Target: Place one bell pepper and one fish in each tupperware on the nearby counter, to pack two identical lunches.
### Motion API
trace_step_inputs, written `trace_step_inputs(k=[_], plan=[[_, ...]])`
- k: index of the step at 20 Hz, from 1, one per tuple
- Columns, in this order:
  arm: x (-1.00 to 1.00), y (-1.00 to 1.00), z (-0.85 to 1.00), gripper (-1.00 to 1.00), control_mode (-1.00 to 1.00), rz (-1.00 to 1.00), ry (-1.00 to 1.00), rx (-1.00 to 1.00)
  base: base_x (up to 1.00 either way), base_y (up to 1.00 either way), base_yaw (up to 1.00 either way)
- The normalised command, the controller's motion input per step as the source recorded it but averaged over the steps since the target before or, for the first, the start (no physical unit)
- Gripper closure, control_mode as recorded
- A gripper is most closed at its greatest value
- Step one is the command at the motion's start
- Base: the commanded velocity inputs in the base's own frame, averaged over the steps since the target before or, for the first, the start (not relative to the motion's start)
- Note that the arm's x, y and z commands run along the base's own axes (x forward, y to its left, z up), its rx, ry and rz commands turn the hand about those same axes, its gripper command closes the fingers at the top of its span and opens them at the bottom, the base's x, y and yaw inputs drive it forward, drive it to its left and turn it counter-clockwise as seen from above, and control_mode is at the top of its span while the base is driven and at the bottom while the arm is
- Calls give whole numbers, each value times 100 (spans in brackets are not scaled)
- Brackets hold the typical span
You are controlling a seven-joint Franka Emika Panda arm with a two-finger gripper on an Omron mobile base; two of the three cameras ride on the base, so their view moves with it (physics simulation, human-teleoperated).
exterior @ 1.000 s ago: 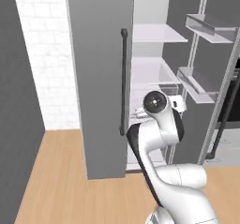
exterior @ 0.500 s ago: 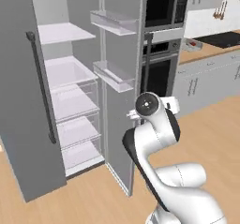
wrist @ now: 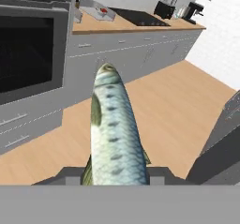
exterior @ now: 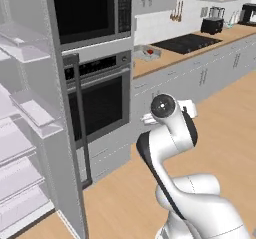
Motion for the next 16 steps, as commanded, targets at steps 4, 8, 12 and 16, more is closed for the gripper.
trace_step_inputs(k=[4,8,12,16], plan=[[0,0,0,100,100,0,0,0,100,-63,0],[0,0,0,100,100,0,0,0,100,-48,0],[0,0,0,100,100,0,0,0,100,-21,0],[0,0,0,100,100,0,0,0,100,-13,0]])
